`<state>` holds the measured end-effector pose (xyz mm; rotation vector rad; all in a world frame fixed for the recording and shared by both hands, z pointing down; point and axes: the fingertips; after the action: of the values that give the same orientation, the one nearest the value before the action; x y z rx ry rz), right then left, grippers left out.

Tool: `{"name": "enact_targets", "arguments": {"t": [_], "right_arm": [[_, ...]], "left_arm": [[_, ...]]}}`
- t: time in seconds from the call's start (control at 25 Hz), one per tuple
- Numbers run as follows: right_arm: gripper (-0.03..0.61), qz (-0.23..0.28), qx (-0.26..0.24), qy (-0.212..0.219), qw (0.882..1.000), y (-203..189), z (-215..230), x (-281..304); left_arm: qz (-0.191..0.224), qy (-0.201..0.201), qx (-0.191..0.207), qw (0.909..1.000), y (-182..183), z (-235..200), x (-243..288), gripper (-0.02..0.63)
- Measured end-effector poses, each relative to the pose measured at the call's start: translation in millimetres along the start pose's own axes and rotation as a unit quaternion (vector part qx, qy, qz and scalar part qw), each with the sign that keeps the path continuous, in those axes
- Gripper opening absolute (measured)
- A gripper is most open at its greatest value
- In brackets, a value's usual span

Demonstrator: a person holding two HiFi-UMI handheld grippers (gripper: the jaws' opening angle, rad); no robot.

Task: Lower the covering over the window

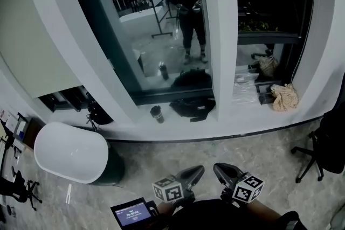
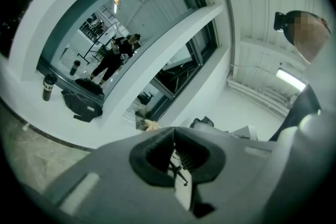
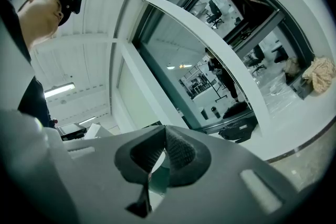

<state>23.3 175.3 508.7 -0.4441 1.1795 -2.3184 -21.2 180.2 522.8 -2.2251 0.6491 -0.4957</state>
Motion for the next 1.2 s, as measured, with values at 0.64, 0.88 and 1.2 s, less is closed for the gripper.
{"name": "enact_targets", "arguments": {"t": [0.64,0.88,1.2], "right_arm": [[0.028,0.023,0.041,-0.020,0.999,55.0,100.2,-9.3],[0.028,0.054,0.039,-0.073,0.995,90.9,167.5,36.1],[0.028,0.084,0.025,-0.128,0.988,166.2,234.5,147.3]], "left_arm": [[0.016,0.018,0.027,0.9993,57.2,-47.5,84.1,0.000],[0.044,0.014,0.065,0.9968,155.8,-135.2,128.4,0.000],[0.058,-0.034,0.142,0.9877,340.3,-234.8,226.1,0.000]]}}
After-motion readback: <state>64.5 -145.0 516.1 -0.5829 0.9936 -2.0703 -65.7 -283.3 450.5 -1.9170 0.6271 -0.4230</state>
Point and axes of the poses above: the fingertips, and each gripper's own axes: x forward along the fingers, z to its right, y out of its top, and after that the axes turned 4 degrees about -z, right-handed
